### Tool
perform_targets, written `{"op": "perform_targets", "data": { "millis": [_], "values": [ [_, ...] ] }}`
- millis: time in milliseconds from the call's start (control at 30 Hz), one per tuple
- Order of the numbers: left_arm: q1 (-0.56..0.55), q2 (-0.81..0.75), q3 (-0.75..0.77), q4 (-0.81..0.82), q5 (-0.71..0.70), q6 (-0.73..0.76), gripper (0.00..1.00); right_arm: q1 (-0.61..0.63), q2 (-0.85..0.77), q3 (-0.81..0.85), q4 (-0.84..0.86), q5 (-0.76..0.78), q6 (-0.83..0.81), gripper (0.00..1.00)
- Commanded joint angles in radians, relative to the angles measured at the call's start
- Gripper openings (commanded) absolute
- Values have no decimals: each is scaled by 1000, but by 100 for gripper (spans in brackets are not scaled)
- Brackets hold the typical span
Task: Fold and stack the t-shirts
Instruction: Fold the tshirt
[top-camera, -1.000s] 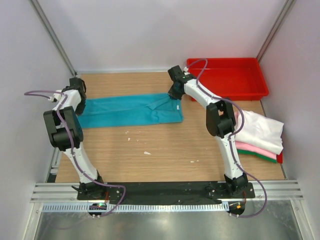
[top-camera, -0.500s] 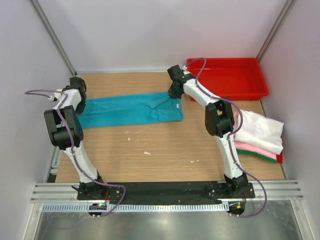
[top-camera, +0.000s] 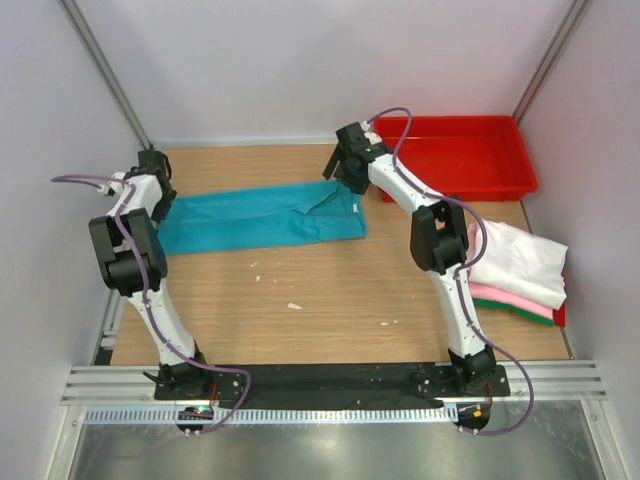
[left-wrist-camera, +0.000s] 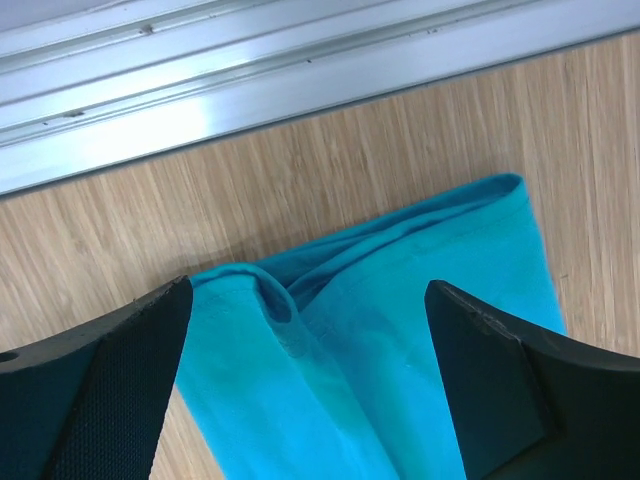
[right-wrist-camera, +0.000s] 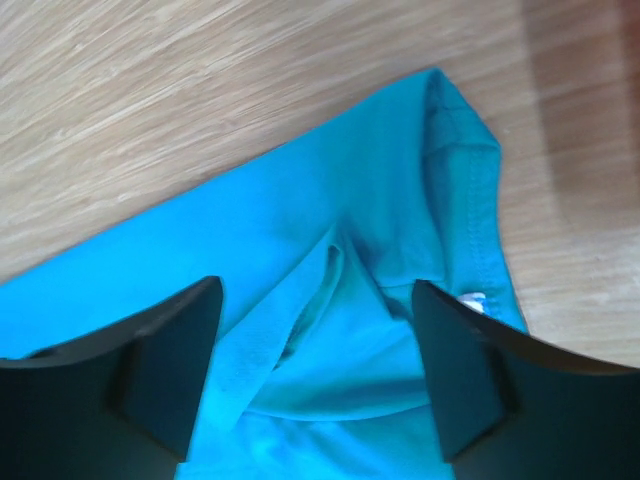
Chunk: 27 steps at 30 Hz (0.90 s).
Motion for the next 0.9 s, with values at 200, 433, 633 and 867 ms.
{"op": "perform_targets", "data": {
  "millis": [200,433,633,867],
  "values": [
    [-1,-232,-110,89,146,133,100,17,-184,-119,160,-148,-93,93],
    [-6,-459,-271,150,312,201,100,105,-235,-200,59,20,-138,86],
    [-47,-539,-388,156,389,229,100,114,-208,-169,-79,107,-229,66],
    [-50,-579,-439,155,412,247,100,125,-160,-152,-90,119,-195,1]
  ]
}}
